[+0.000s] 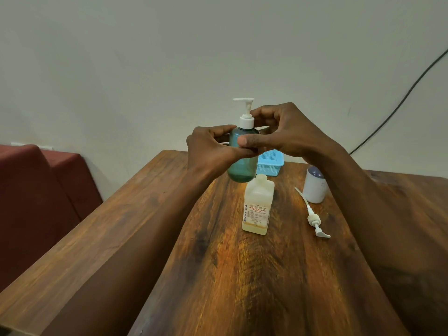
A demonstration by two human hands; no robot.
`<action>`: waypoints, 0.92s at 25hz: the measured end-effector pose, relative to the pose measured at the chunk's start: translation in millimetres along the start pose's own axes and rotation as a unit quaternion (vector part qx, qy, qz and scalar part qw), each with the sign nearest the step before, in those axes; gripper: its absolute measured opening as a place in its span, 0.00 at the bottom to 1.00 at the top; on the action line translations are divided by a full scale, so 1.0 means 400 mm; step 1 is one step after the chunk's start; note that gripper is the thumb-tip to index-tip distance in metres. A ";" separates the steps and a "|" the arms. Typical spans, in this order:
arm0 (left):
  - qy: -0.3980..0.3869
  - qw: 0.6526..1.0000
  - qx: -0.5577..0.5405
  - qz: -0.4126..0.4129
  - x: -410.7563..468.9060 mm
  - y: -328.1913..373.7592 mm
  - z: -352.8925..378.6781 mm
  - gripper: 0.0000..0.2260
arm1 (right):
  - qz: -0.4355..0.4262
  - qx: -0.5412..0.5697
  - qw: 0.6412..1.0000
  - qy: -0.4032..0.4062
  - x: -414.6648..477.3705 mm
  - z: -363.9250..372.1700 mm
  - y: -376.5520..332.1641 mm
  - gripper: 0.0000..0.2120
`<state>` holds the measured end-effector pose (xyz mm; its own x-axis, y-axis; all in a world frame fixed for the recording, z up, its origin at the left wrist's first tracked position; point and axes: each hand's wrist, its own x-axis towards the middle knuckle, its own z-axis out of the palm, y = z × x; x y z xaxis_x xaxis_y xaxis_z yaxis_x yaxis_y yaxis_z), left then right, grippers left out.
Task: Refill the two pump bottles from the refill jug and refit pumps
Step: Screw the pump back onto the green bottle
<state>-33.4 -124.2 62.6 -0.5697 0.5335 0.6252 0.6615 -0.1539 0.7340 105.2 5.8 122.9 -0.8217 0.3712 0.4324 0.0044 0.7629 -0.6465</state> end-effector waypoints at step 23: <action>-0.060 0.981 0.157 -0.097 0.396 -0.433 0.317 0.33 | 0.070 -0.089 0.980 0.163 0.418 0.149 0.503 0.11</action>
<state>-176.3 92.5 0.7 -0.6506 0.6251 0.4312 0.6742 0.2142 0.7068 -65.5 189.8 27.6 -0.5804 0.6060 0.5440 0.2276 0.7621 -0.6061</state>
